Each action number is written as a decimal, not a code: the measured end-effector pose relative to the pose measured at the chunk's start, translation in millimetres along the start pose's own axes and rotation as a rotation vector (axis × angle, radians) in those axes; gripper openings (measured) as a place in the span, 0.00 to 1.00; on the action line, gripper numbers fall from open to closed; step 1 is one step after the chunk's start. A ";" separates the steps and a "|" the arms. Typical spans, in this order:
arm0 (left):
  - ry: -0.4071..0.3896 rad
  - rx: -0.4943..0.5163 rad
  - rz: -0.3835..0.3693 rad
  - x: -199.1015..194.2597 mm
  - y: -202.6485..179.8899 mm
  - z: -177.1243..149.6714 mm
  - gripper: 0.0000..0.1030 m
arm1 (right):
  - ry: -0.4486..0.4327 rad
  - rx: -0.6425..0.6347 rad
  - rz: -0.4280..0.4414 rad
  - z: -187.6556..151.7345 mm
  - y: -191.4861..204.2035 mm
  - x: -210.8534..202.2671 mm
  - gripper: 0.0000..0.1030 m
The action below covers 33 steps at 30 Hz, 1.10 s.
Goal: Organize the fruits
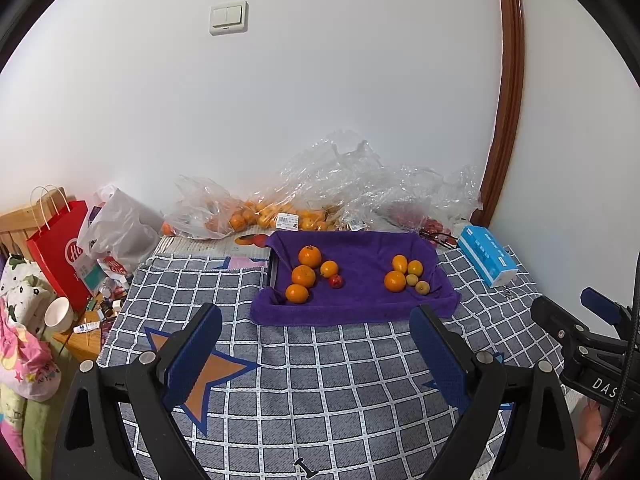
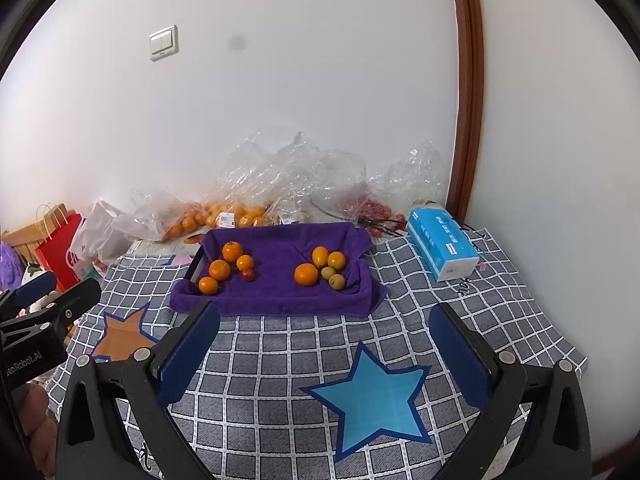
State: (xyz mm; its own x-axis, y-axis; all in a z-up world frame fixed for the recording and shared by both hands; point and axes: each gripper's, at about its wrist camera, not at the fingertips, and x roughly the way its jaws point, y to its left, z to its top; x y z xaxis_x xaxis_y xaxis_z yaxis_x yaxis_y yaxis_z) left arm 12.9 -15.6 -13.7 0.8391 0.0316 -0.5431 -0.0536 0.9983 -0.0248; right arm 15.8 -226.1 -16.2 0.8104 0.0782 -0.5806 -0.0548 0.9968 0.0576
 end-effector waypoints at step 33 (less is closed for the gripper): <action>0.002 -0.002 0.001 1.6 1.4 -0.7 0.92 | 0.001 -0.001 0.001 -0.5 0.1 0.1 1.00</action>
State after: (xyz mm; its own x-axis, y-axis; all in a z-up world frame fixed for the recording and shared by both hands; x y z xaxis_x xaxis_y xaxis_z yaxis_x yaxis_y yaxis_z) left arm 13.8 -14.2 -15.1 0.8379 0.0322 -0.5448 -0.0556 0.9981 -0.0264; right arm 15.6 -225.9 -16.7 0.8097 0.0794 -0.5815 -0.0563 0.9967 0.0576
